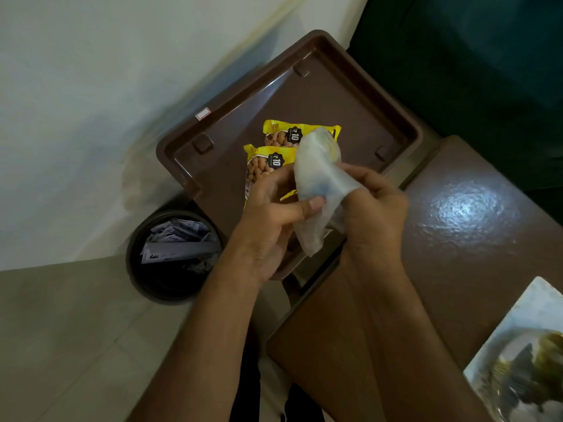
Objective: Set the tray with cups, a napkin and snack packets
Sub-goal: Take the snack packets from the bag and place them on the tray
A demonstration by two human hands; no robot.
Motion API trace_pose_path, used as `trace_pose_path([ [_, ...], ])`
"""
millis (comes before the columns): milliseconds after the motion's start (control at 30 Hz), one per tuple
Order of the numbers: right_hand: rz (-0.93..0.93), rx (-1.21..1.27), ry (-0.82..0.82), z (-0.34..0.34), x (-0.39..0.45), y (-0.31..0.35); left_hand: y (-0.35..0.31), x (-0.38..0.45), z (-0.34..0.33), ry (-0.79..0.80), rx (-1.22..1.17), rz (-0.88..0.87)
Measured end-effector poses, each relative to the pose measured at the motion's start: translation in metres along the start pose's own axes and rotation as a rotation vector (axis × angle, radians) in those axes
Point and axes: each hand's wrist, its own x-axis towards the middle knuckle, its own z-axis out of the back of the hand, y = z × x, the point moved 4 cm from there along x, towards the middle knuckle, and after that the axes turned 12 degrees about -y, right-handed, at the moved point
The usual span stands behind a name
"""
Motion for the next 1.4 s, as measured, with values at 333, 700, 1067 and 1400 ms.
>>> trace_pose_path([
  [333,0.108,-0.221,0.415,-0.013,-0.004,-0.002,-0.011,-0.002,0.015,-0.091,0.019,-0.143],
  [700,-0.022,-0.276,0.672,-0.034,-0.044,-0.015,-0.011,-0.017,0.087,-0.356,0.378,-0.345],
  [1067,0.249,-0.306,0.664,-0.092,-0.105,-0.045,-0.013,-0.061,0.168,-0.709,0.493,-0.473],
  [1400,0.457,-0.522,0.590,-0.137,-0.158,-0.114,0.020,-0.080,0.253,-0.756,-0.271,-0.010],
])
